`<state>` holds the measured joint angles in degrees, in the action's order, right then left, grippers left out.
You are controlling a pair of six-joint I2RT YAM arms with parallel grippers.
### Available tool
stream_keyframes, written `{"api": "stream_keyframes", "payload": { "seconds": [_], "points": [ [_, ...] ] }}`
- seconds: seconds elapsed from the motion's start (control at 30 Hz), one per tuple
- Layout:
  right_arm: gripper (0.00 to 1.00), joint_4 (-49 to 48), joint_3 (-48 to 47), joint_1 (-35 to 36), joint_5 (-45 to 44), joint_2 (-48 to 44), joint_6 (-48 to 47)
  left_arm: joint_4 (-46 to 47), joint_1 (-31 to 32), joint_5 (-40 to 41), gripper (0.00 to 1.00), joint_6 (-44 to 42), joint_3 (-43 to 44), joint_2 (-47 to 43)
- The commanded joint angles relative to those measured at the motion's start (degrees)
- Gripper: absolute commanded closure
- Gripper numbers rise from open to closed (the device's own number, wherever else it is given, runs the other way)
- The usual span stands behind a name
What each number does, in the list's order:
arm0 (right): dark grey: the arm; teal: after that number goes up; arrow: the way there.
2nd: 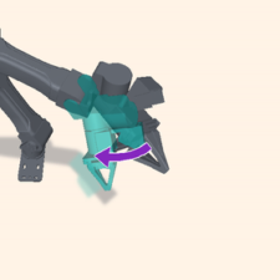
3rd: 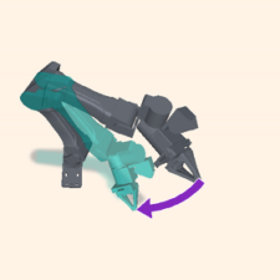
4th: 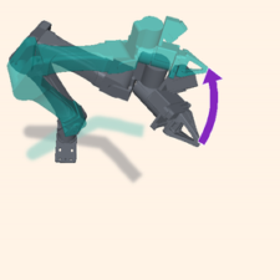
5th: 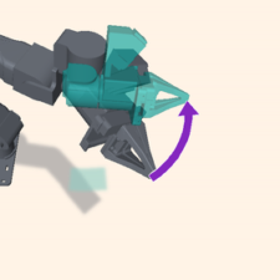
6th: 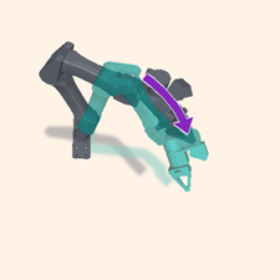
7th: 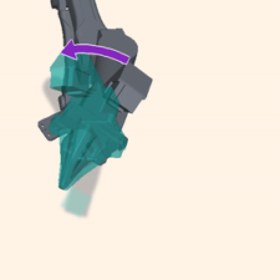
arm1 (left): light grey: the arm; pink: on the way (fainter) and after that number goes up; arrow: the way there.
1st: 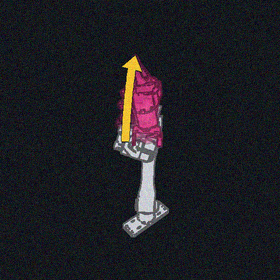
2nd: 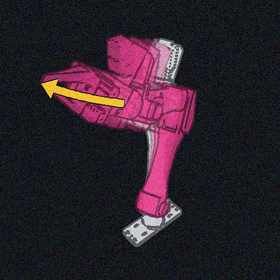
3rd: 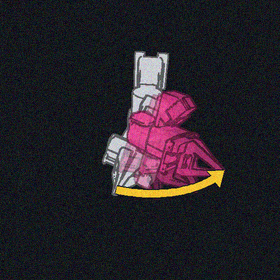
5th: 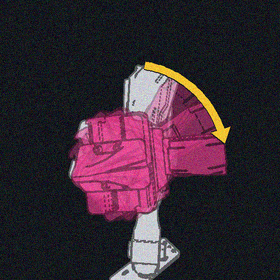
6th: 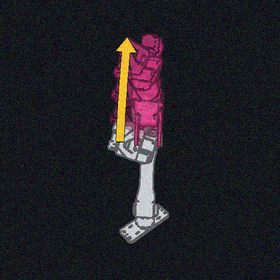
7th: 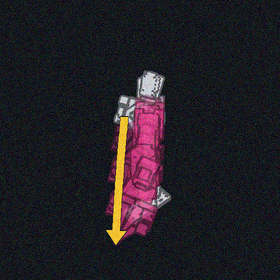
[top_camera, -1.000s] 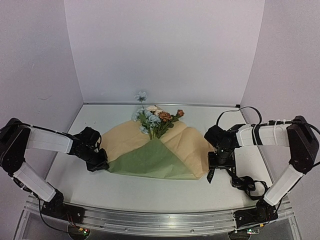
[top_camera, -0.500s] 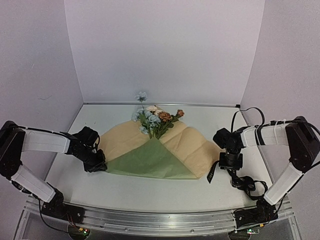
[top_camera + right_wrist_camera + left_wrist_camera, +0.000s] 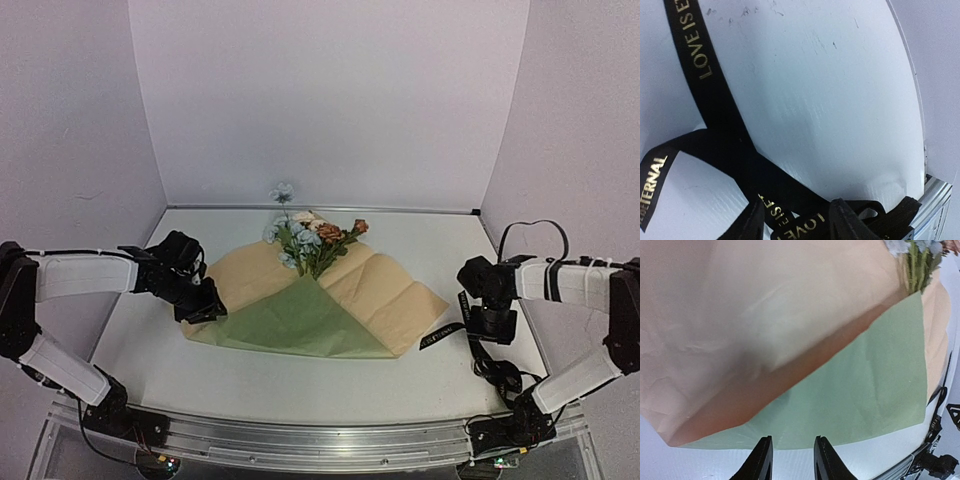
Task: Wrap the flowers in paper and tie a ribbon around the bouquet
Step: Move the ribbon to the corner of the board.
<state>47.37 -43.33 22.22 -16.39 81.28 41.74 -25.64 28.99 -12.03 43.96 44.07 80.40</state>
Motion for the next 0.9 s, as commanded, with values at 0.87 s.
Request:
{"api": "stream_keyframes", "payload": {
  "seconds": [0.87],
  "points": [
    [0.33,-30.06,8.67,38.98,-2.09,-5.55,26.77,21.2,26.83,-12.56,0.82,-9.7,11.33,20.65]
  ]
}}
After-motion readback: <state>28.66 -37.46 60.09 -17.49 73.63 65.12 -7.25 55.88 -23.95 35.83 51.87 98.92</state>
